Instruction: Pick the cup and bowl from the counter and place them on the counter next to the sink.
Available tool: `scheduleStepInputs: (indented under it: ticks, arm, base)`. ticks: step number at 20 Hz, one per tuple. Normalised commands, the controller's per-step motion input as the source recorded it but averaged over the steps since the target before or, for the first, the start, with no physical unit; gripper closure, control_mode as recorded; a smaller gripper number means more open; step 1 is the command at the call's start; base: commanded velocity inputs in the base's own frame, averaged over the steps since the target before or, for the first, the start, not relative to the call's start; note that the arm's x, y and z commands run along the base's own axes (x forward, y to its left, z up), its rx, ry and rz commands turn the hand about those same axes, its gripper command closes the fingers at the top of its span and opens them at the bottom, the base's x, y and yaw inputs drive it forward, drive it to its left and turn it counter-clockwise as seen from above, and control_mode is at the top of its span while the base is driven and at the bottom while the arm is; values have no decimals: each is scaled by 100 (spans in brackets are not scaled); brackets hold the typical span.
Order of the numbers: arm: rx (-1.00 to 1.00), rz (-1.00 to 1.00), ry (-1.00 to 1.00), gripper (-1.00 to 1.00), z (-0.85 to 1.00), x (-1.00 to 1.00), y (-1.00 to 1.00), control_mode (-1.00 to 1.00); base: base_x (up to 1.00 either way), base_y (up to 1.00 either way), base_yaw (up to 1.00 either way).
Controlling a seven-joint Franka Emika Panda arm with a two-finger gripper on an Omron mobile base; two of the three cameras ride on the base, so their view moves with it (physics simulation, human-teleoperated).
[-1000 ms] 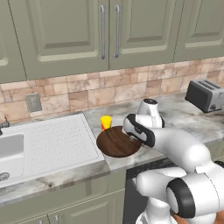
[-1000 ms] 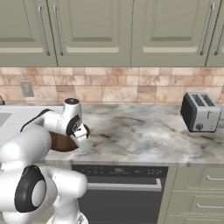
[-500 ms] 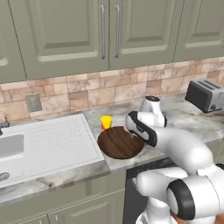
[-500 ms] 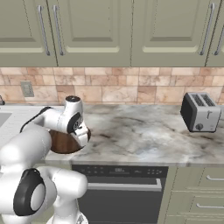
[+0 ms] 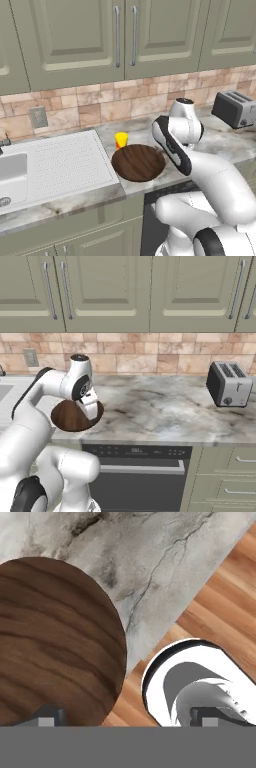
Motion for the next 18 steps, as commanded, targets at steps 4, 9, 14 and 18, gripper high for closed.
scheduleStepInputs:
  ticks: [4,9,14,18]
  arm:
    - [-1,7,0,-100,0,-60,0,-100]
    - [-3,20,0,-100,1,-66,0,-100]
    - [-1,29,-6,-100,40,-54,0,-100]
    - [-1,30,-10,-100,63,-35,0,-100]
  base:
    - [0,0,0]
    - [0,0,0]
    - [0,0,0]
    - [0,0,0]
